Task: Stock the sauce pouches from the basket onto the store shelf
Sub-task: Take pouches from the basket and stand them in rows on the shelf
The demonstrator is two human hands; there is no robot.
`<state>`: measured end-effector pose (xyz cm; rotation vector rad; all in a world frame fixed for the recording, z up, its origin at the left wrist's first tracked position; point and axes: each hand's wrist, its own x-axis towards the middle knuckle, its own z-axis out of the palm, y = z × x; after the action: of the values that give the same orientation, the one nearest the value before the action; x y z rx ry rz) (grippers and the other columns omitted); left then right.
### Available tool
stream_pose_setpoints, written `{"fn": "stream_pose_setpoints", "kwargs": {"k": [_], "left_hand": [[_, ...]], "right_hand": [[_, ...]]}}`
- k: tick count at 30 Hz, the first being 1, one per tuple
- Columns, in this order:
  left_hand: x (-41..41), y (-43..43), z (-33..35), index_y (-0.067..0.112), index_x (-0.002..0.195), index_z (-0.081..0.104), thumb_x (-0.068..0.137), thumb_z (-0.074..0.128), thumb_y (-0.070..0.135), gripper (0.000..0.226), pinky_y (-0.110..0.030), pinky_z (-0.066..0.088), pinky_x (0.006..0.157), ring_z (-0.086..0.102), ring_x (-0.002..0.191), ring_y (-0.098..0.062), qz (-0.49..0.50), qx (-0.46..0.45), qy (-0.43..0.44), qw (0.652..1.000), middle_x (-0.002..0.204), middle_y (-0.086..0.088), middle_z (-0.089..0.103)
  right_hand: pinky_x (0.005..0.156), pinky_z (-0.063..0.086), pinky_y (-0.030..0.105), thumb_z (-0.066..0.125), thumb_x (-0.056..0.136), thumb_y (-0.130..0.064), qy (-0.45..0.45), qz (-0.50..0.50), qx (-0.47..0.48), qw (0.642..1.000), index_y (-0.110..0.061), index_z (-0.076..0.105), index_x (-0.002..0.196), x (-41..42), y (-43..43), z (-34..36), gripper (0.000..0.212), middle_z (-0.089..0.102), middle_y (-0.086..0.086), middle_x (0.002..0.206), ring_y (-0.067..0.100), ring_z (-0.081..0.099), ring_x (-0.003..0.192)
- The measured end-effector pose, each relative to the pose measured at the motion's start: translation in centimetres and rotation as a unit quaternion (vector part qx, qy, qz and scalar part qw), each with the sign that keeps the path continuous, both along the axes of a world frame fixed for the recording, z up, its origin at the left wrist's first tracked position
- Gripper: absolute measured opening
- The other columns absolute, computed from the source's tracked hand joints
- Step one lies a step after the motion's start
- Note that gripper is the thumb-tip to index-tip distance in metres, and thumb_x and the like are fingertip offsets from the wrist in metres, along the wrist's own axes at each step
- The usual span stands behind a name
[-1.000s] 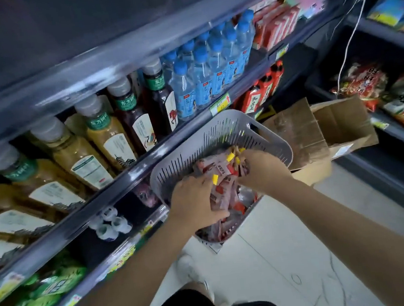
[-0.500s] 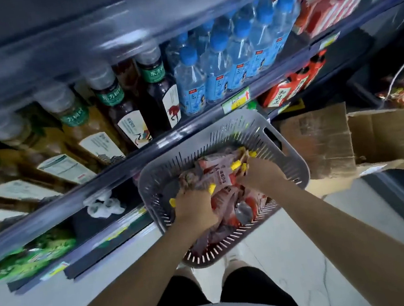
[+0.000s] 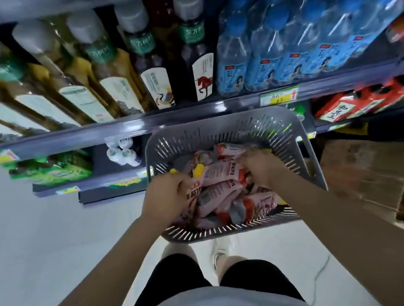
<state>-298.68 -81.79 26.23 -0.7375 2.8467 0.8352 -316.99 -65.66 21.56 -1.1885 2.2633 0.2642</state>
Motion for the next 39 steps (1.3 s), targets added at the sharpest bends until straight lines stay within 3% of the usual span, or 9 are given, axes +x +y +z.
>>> {"fn": "stream_pose_setpoints", "kwargs": {"k": [7,11,14,21,25,30,33,36,39], "left_hand": [[1.1,0.0,1.5,0.011,0.096,0.072,0.095,0.053,0.025,0.024,-0.037,0.048,0.07,0.064,0.078,-0.024,0.016,0.016,0.04,0.999,0.083,-0.005,0.071],[1.4,0.4,2.7,0.009,0.091,0.072,0.094,0.056,0.022,0.02,-0.025,0.048,0.064,0.061,0.067,-0.013,0.035,0.055,0.092,0.994,0.073,0.002,0.069],[1.4,0.4,3.6,0.015,0.089,0.071,0.093,0.057,0.021,0.016,-0.014,0.045,0.065,0.061,0.072,0.001,0.087,0.144,0.132,0.977,0.075,0.013,0.068],[-0.1,1.0,-0.1,0.012,0.086,0.064,0.095,0.052,0.02,0.017,-0.024,0.04,0.059,0.057,0.066,-0.012,0.009,0.171,0.068,0.983,0.071,0.001,0.062],[-1.0,1.3,-2.3,0.011,0.1,0.06,0.097,0.045,0.017,0.016,-0.027,0.04,0.065,0.058,0.076,-0.016,-0.026,0.11,0.041,0.993,0.084,-0.002,0.062],[-1.7,2.3,-3.2,0.013,0.127,0.049,0.084,0.052,0.004,0.044,-0.035,0.041,0.095,0.047,0.118,-0.028,-0.12,-0.064,-0.062,0.989,0.126,-0.011,0.052],[-1.7,2.8,-3.5,0.012,0.141,0.035,0.086,0.053,0.011,0.058,-0.041,0.022,0.112,0.027,0.137,-0.033,-0.187,-0.173,-0.105,0.961,0.143,-0.013,0.039],[-1.5,3.1,-3.9,0.008,0.137,0.036,0.08,0.053,0.013,0.059,-0.045,0.017,0.113,0.03,0.133,-0.035,-0.25,-0.254,-0.109,0.928,0.139,-0.016,0.04],[-1.1,3.9,-4.6,0.002,0.139,0.032,0.08,0.05,0.024,0.066,-0.045,0.019,0.113,0.034,0.129,-0.035,-0.298,-0.272,-0.093,0.91,0.138,-0.017,0.039]], "right_hand": [[0.095,0.049,0.034,0.06,0.088,-0.003,-0.092,0.002,-0.013,0.996,-0.006,0.059,0.126,-0.9,-0.8,2.6,0.038,0.06,0.015,0.126,0.027,0.062,0.11],[0.075,0.052,0.035,0.062,0.085,-0.007,-0.059,0.077,-0.055,0.994,-0.006,0.067,0.091,0.4,-2.7,5.0,0.007,0.065,0.01,0.09,0.025,0.064,0.088],[0.051,0.037,0.028,0.057,0.083,-0.003,-0.025,0.128,-0.074,0.989,-0.017,0.043,0.061,1.3,-4.4,7.6,0.03,0.043,0.0,0.067,0.018,0.05,0.064],[0.06,0.048,0.035,0.057,0.083,-0.011,-0.01,0.135,-0.021,0.991,-0.002,0.067,0.08,-1.4,-4.5,15.0,0.013,0.064,0.015,0.083,0.028,0.06,0.073],[0.059,0.036,0.028,0.057,0.087,-0.017,-0.061,0.127,0.054,0.989,0.003,0.068,0.09,-1.7,-3.6,15.1,0.023,0.062,0.018,0.081,0.017,0.045,0.064],[0.063,0.044,0.025,0.066,0.087,-0.037,-0.143,-0.004,-0.128,0.981,-0.008,0.069,0.094,-2.6,-3.1,12.6,0.03,0.066,0.003,0.085,0.015,0.059,0.074],[0.057,0.046,0.015,0.077,0.078,-0.029,-0.232,-0.188,-0.251,0.921,-0.002,0.068,0.094,-2.3,-2.4,10.8,0.033,0.066,0.0,0.075,0.009,0.059,0.064],[0.06,0.06,0.031,0.078,0.078,-0.018,-0.303,-0.329,-0.293,0.845,0.004,0.067,0.092,-1.2,-1.8,8.5,0.029,0.07,0.017,0.084,0.019,0.069,0.062],[0.076,0.058,0.05,0.071,0.081,-0.016,-0.233,-0.36,-0.312,0.848,0.0,0.064,0.09,0.0,-2.1,7.4,0.02,0.068,0.023,0.094,0.032,0.07,0.079]]}}
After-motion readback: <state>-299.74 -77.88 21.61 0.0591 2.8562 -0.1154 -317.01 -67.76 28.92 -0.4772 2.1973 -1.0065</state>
